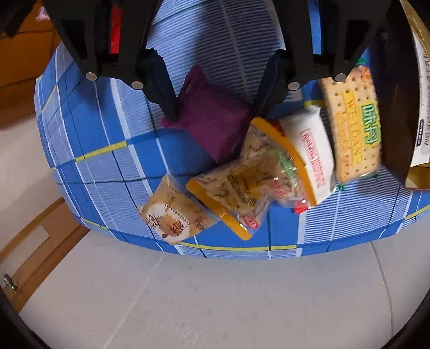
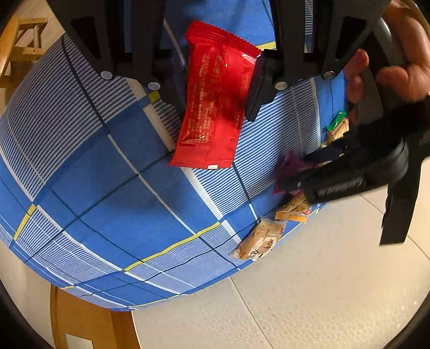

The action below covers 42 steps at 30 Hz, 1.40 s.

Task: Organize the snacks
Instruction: 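Grasp the purple pouch with the left gripper while the right holds the red bag, then carry the purple pouch into the tray and open the left gripper while the right holds the red bag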

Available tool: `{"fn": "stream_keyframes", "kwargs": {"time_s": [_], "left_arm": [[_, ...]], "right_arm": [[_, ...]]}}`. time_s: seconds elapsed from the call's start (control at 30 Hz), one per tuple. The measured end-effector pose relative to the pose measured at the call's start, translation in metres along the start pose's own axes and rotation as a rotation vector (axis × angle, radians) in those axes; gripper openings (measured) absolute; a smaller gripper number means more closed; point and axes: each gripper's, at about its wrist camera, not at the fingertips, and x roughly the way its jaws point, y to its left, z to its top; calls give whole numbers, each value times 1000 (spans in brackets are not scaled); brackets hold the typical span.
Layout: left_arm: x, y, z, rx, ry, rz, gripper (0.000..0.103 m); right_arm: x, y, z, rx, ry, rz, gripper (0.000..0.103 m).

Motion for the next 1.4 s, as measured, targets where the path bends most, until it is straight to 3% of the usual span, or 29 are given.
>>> {"fn": "stream_keyframes", "kwargs": {"time_s": [0.53,0.87,1.03,1.13,1.4], "left_arm": [[-29,30,-47,58,4,-22,58],[-36,43,-54,3,9,-40,64],[-33,42,-49,-45,18,-50,73],[-31,39,-45,-57,17,-41,73],[-30,29,-50,36,-7,16,63]], "right_arm": [[-3,-2,0,-4,-5,8,41],[-3,1,-2,-12,-8,-5,40],[-3,0,-2,-7,-7,-3,40],[-3,0,-2,-7,-6,-2,40],[-2,0,-2,-7,-6,-6,40]]}}
